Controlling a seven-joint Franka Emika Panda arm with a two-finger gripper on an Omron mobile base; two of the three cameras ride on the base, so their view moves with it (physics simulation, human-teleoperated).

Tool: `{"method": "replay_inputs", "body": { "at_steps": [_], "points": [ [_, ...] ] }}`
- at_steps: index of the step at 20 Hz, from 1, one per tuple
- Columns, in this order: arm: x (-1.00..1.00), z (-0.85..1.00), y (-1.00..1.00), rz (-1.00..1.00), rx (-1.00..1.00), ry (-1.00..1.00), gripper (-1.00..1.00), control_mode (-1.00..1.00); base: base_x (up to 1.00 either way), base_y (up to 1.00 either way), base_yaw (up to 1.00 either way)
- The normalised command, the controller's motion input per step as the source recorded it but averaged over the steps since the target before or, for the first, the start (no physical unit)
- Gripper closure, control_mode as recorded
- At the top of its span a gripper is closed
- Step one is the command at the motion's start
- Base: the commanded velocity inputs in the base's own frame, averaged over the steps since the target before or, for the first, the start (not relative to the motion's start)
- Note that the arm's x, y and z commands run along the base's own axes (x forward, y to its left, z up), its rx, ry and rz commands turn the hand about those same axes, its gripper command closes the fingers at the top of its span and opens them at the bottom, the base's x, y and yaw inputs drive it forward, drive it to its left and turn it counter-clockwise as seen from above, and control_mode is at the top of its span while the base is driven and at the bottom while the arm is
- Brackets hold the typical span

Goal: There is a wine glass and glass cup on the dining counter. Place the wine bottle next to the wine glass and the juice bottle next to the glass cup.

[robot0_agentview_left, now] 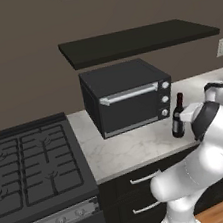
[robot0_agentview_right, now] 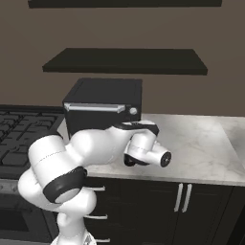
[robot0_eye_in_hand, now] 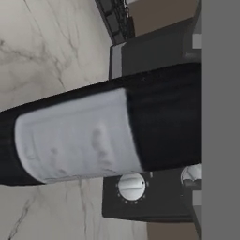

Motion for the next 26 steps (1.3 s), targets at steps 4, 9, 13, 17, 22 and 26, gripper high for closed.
{"method": "replay_inputs", "body": {
  "at_steps": [4,9,13,17,22,26],
  "points": [
    [0.0,-0.33,0.01,0.0,0.0,0.04,1.0,-1.0,0.0,0.0,0.0],
    [0.05,-0.01,0.05,0.0,-0.04,0.09,1.0,-1.0,0.0,0.0,0.0],
    [-0.63,0.34,0.0,0.0,0.0,-0.07,1.0,-1.0,0.0,0.0,0.0],
    [-1.0,1.0,0.02,0.0,-0.01,-0.23,1.0,-1.0,0.0,0.0,0.0],
    [-0.92,1.0,0.07,0.01,0.0,-0.17,1.0,-1.0,0.0,0.0,0.0],
    [-0.8,0.78,0.2,0.06,0.0,-0.01,1.0,-1.0,0.0,0.0,0.0]
  ]
}}
